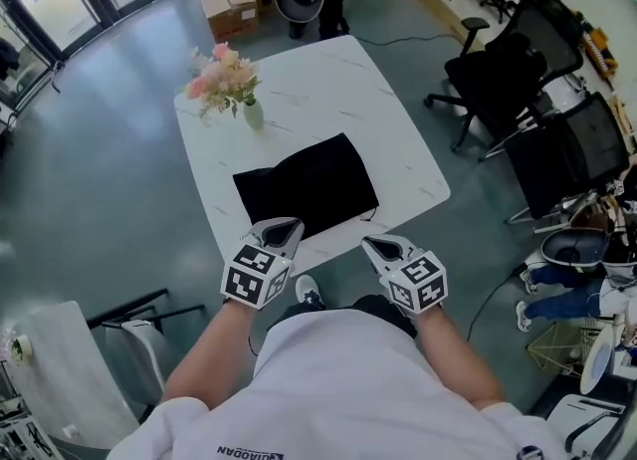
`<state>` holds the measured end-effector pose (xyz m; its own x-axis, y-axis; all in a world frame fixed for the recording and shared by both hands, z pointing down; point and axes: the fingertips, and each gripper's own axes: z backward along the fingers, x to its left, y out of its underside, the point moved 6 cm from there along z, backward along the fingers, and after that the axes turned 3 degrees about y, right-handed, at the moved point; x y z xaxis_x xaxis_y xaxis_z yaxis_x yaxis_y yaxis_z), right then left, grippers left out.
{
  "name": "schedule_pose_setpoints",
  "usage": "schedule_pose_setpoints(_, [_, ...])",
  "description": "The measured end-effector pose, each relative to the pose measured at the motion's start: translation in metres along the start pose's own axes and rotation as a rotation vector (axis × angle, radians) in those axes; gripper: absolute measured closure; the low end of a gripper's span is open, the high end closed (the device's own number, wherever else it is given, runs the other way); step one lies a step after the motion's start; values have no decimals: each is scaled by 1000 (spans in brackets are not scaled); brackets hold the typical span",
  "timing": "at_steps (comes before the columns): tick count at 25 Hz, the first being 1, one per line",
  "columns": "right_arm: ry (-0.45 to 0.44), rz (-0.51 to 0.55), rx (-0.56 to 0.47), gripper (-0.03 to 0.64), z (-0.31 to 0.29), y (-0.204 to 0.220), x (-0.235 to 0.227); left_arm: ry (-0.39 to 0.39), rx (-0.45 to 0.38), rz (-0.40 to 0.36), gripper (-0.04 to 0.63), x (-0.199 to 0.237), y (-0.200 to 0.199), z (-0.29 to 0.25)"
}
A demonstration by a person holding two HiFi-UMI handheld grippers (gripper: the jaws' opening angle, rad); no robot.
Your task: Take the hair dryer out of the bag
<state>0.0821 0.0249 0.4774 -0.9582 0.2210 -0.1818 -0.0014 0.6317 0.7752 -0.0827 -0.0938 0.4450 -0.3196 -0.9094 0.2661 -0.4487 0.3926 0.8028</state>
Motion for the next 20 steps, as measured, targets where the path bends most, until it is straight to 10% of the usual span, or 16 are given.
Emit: schedule_pose_setpoints(20, [-97,172,66,600,-49,-45,-91,-208,-21,83,577,29,-14,-24])
